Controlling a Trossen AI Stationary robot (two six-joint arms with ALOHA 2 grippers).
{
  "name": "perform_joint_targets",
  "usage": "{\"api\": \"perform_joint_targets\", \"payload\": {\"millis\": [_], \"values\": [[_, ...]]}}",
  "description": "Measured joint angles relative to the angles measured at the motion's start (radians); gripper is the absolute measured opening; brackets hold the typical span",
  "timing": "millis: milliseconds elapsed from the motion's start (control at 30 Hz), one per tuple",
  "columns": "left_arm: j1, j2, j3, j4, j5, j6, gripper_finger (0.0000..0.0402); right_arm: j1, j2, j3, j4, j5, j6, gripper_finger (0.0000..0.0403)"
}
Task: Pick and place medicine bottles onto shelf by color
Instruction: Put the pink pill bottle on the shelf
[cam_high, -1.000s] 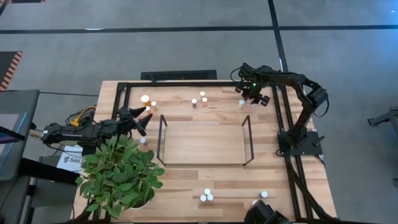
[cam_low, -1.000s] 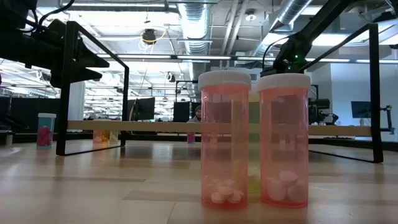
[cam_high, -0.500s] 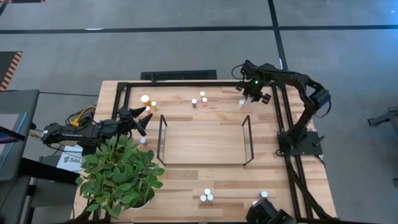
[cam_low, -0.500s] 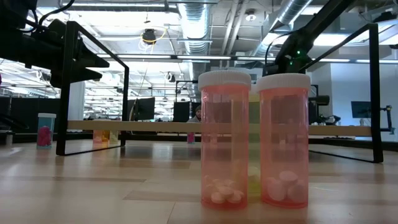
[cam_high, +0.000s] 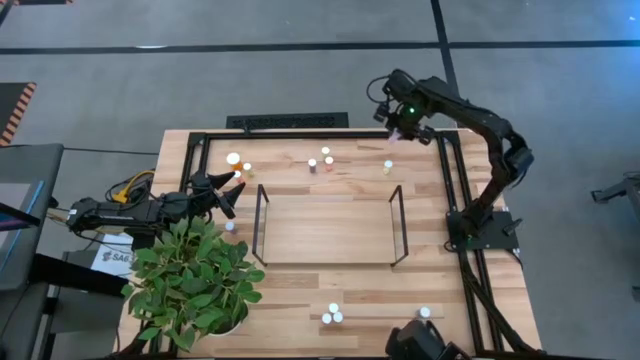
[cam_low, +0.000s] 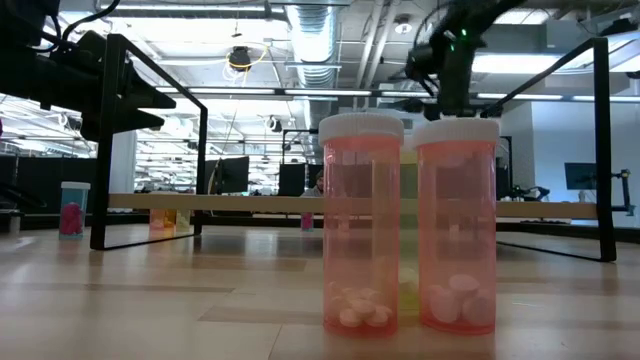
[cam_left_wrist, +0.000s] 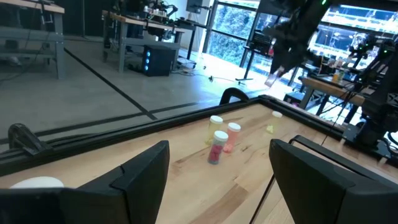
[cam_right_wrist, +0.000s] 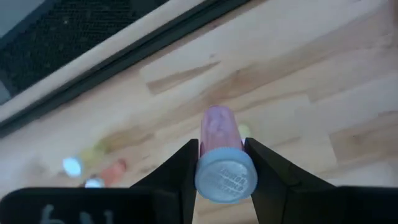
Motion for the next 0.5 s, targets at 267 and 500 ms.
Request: {"api": "perform_joint_targets", "payload": {"millis": [267, 500], "values": [[0.000, 0.000, 0.000, 0.000, 0.000, 0.000, 0.0265, 0.166, 0.000, 0.074, -0.092, 0.054, -0.008, 0.0147], [0.000, 0.000, 0.000, 0.000, 0.000, 0.000, 0.0265, 0.303, 0.003, 0.077, -0.096, 0.087, -0.179, 0.0156]]}}
